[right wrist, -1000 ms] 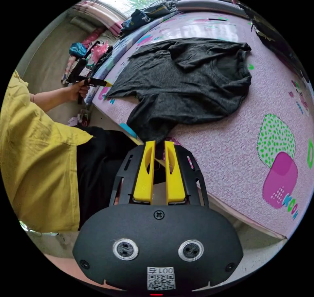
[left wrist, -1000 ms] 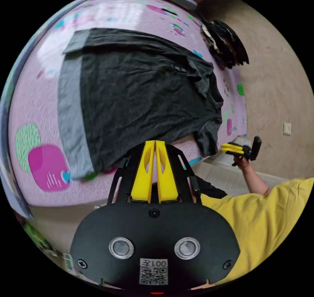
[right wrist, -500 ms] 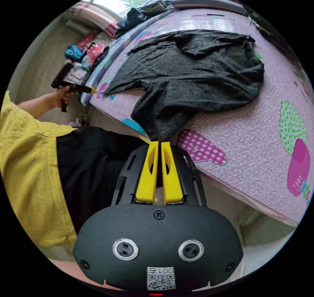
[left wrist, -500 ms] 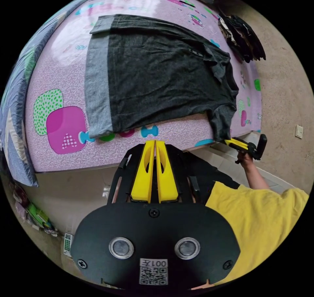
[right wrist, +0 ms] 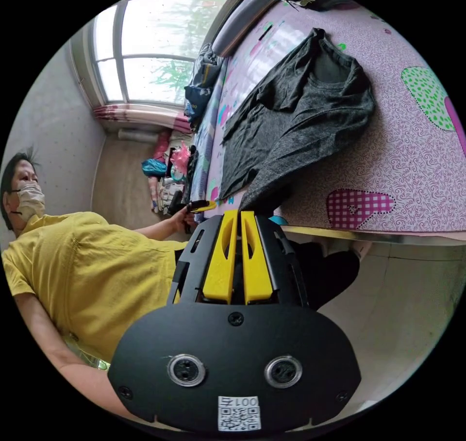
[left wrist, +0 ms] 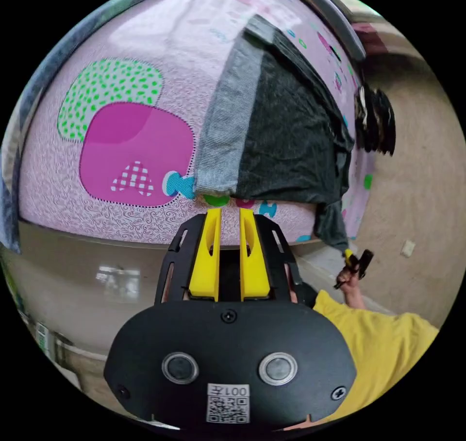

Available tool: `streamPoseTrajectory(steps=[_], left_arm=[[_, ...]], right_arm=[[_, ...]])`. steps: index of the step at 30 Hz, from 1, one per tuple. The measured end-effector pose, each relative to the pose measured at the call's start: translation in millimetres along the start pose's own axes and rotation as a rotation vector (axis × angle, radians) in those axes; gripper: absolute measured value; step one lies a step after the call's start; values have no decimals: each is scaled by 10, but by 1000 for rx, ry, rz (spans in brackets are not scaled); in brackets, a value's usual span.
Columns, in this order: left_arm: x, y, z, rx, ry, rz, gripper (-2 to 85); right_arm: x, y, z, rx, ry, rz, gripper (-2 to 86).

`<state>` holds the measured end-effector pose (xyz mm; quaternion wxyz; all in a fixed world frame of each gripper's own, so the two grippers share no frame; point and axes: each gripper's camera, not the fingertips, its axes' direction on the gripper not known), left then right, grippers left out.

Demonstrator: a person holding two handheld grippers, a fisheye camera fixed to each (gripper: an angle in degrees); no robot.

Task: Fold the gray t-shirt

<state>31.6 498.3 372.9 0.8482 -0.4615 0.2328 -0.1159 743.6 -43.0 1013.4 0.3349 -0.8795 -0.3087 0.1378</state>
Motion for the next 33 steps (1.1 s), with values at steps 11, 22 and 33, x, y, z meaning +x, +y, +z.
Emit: streamPoseTrajectory(steps=[11, 22, 33], left_arm=[[-637, 278, -514, 142, 328, -309, 16], [-483, 397, -960, 156, 349, -301, -13], [-249, 470, -1546, 182, 442, -327, -11]], right_arm=[[-165, -299, 41, 52, 39, 57, 7], [-332, -561, -76, 81, 65, 73, 7], [-614, -1228, -320, 69, -7, 112, 7]])
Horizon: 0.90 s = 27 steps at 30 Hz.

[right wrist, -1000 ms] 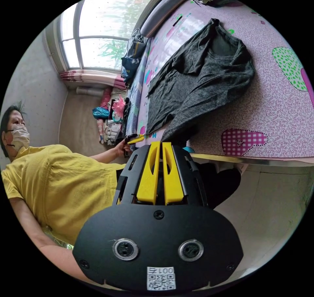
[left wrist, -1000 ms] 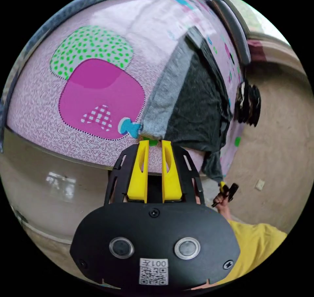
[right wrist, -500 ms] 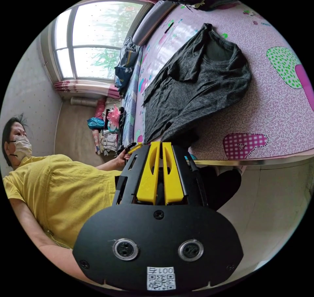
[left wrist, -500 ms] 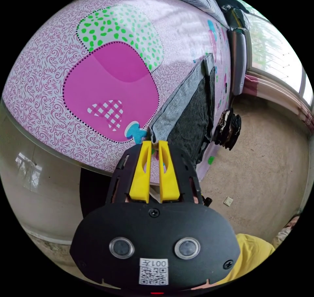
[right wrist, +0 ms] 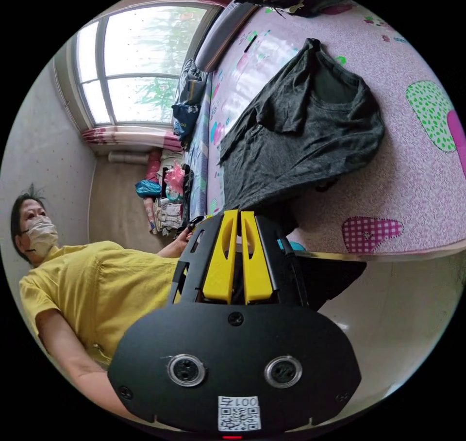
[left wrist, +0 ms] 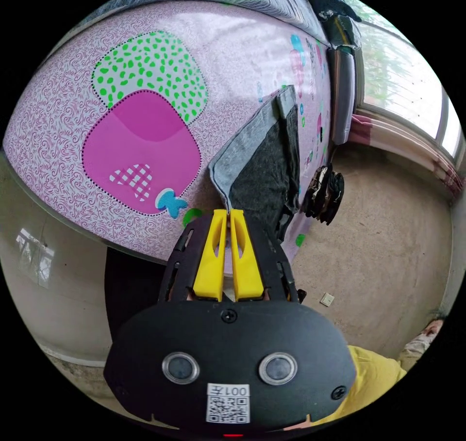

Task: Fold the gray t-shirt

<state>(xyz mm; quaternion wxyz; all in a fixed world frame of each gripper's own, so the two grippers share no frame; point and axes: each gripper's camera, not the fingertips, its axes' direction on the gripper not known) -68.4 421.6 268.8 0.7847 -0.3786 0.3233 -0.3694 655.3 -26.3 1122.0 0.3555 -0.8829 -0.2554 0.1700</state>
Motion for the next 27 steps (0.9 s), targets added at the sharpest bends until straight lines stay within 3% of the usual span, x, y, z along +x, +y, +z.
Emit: streamPoseTrajectory(steps=[10, 15, 18, 22, 27], left_arm=[[644, -374, -60, 113, 38, -75, -11], [933, -711, 112, 231, -3, -151, -11], [998, -865, 240, 268, -58, -226, -11], [1008, -899, 276, 321, -2, -288, -12], [915, -855, 205, 367, 100, -340, -13]], right_arm=[[-188, -1862, 33, -72, -70, 49, 8], [416, -2824, 225, -21, -41, 287, 11], [528, -3047, 293, -38, -12, 334, 18], [460, -3185, 318, -110, -43, 262, 42], [412, -3236, 67, -46, -239, 191, 50]])
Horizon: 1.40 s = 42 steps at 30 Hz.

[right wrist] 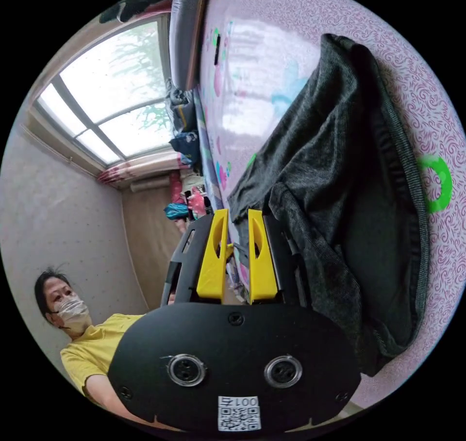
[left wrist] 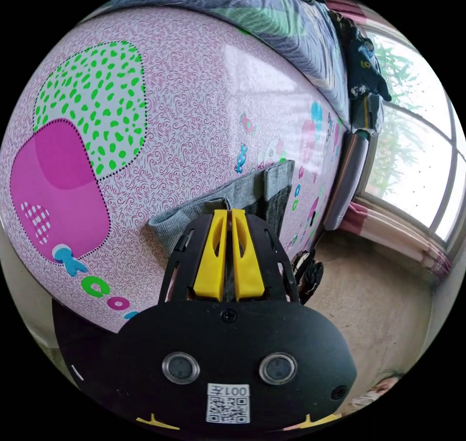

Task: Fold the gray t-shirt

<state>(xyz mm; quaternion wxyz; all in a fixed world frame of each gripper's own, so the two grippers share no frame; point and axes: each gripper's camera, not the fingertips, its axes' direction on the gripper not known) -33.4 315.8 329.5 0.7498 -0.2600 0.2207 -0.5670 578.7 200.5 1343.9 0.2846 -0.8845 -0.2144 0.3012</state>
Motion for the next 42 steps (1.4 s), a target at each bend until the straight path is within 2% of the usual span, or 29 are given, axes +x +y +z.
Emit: streamPoseTrajectory(steps=[7, 11, 13, 18, 21, 28, 36, 42], left_arm=[[31, -9, -23, 25, 27, -10, -13], [121, -102, 63, -13, 19, 37, -12], [142, -149, 98, -15, 11, 38, -11], [185, -269, 258, -38, -10, 47, -10], [180, -343, 350, -54, -5, 45, -10], [74, -521, 522, -110, 1, 41, -11], [-156, -786, 683, -200, 82, 47, -13], [-208, -926, 625, -107, 175, 146, -16]], right_arm=[[-272, 27, -67, -30, -59, -125, 12], [-535, 110, 216, -161, -16, -239, 6], [-619, 155, 397, -237, 68, -268, 6], [-769, 303, 1015, -453, 482, -343, 5], [-792, 307, 1373, -531, 614, -378, 4], [-660, 141, 1600, -379, 646, -218, 3], [-455, 255, 1392, -159, 459, -18, 4], [-538, 494, 1311, 32, 340, -25, 3]])
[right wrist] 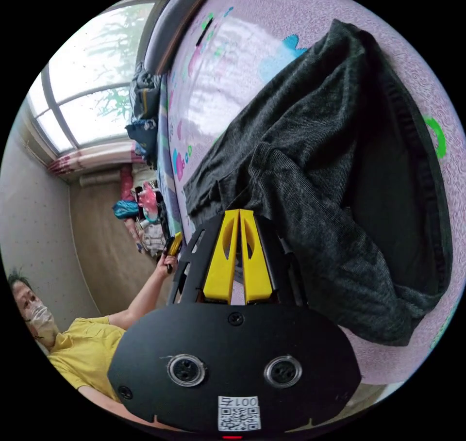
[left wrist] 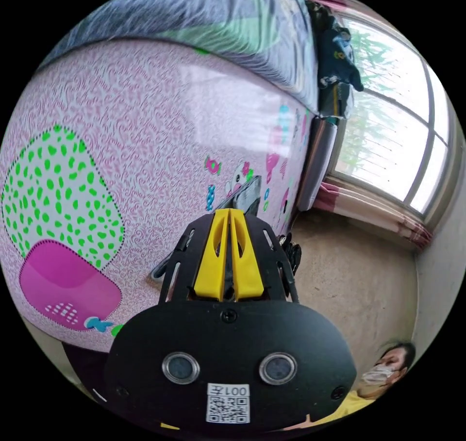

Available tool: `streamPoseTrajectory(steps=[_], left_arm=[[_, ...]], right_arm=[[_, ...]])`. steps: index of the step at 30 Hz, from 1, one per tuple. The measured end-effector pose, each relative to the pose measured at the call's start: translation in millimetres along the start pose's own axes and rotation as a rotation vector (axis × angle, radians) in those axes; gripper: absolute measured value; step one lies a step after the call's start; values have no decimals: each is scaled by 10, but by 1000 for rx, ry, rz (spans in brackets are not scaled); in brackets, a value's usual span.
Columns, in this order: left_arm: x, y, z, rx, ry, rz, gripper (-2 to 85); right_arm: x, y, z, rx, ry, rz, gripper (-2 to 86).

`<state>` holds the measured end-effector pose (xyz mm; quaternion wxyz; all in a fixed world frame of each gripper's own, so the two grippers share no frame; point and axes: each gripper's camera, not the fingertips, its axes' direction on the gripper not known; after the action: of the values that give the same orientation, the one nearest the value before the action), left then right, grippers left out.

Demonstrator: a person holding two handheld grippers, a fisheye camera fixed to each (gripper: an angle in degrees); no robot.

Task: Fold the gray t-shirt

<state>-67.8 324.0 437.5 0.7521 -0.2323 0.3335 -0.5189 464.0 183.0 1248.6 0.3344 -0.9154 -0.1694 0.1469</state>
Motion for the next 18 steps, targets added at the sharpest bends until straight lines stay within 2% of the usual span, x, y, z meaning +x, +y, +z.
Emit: streamPoseTrajectory(steps=[3, 5, 7, 11, 14, 18], left_arm=[[84, 6, 83, -72, -77, 139, -16], [198, 121, 272, -184, -222, 324, -16], [266, 291, 490, -287, -337, 487, -16], [235, 833, 1116, -526, -510, 806, -16], [79, 1109, 1531, -634, -540, 870, -16], [-11, 1315, 1875, -650, -546, 912, -16]], right_arm=[[-146, 185, -13, 41, -18, -62, 3], [-290, 298, 39, 8, 15, -146, 3], [-448, 417, 169, -77, 83, -247, 3], [-621, 663, 717, -390, 262, -406, 3], [-626, 711, 1049, -463, 338, -445, 3], [-560, 626, 1263, -404, 383, -402, 4]])
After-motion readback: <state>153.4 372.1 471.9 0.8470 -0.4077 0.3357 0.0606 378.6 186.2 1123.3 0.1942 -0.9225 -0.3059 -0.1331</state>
